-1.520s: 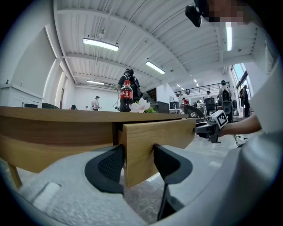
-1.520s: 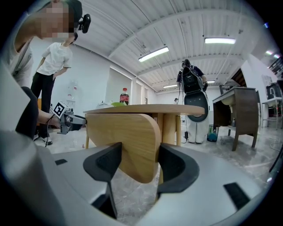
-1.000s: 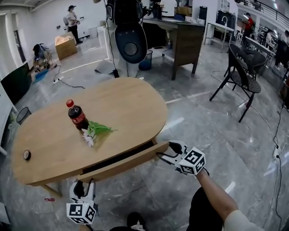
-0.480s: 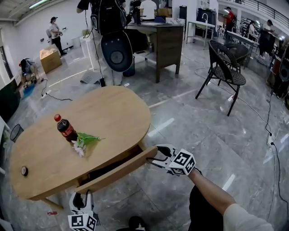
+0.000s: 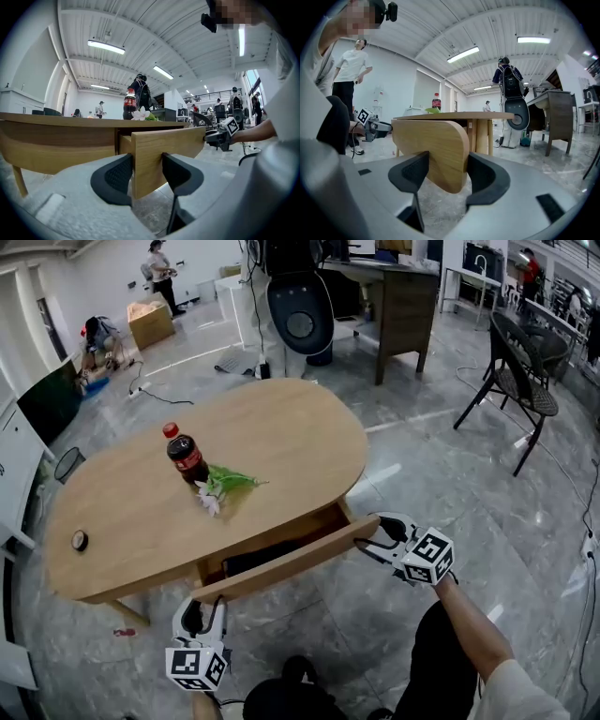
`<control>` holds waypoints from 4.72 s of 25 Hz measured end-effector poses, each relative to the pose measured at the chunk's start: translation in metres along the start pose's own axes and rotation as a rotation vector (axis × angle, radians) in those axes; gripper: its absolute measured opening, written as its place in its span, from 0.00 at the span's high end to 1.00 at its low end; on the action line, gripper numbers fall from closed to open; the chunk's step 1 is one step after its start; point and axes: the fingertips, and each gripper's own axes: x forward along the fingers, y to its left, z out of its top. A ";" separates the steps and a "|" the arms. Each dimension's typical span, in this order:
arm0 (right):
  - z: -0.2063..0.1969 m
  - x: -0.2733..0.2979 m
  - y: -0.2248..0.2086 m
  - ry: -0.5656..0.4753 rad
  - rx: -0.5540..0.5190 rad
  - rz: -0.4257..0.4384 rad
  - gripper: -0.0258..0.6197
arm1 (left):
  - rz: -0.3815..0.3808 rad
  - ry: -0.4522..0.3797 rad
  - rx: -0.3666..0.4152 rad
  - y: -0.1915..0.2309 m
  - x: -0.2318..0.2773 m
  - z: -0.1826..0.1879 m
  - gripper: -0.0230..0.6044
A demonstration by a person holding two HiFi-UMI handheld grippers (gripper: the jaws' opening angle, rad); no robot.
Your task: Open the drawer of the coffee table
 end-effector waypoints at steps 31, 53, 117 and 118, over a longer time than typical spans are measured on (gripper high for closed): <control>-0.008 -0.040 0.033 -0.017 0.035 -0.011 0.55 | 0.001 0.008 -0.019 -0.029 -0.042 -0.008 0.64; -0.018 -0.062 0.055 -0.007 0.026 0.001 0.55 | -0.017 0.042 -0.039 -0.047 -0.068 -0.016 0.64; 0.269 -0.123 0.158 0.401 0.612 -0.294 0.65 | -0.102 0.544 -0.301 -0.126 -0.116 0.279 0.64; 0.280 -0.128 0.165 0.411 0.640 -0.304 0.65 | -0.099 0.557 -0.286 -0.133 -0.121 0.291 0.64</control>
